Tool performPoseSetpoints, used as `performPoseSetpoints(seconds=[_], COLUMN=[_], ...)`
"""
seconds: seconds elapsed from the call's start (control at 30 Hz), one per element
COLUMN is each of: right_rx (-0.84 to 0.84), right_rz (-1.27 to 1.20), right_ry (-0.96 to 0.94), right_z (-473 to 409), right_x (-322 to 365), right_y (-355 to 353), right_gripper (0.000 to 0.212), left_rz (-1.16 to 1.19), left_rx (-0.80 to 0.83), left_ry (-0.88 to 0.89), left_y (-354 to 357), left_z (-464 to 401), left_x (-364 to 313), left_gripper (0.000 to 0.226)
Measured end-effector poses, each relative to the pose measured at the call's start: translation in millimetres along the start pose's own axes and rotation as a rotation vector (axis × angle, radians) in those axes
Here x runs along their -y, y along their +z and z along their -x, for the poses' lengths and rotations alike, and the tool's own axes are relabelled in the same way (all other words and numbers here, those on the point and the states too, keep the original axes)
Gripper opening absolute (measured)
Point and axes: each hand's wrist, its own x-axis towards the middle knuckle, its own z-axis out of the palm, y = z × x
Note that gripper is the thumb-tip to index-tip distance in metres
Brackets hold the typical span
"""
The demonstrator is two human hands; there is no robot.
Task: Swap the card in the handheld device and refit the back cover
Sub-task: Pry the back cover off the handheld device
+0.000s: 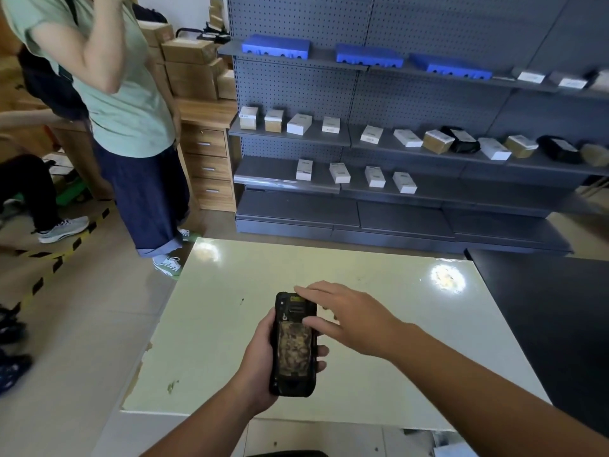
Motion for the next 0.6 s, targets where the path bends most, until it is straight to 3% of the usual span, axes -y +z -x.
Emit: performPoseSetpoints(seconds=[0.17, 0.47, 0.6], right_rx=[0.018, -0.004, 0.008], right_rz=[0.03, 0.375, 0.377], right_ry=[-0.102, -0.358, -0.366], right_z=[7.2, 4.6, 1.5], right_x=[-19.3, -30.0, -30.8], right_y=[-2.0, -4.5, -6.3], right_gripper=[0.052, 0.051, 0.047], left_rz=[-0.031, -0.041, -0.027], left_rx=[0.079, 0.159, 0.164], left_ry=[-0.023, -0.108, -0.117], left_y=[5.2, 4.8, 3.9], left_z=[1.0, -0.5, -3.7], left_x=[1.0, 5.1, 7.4], left_gripper=[0.065, 0.069, 0.069])
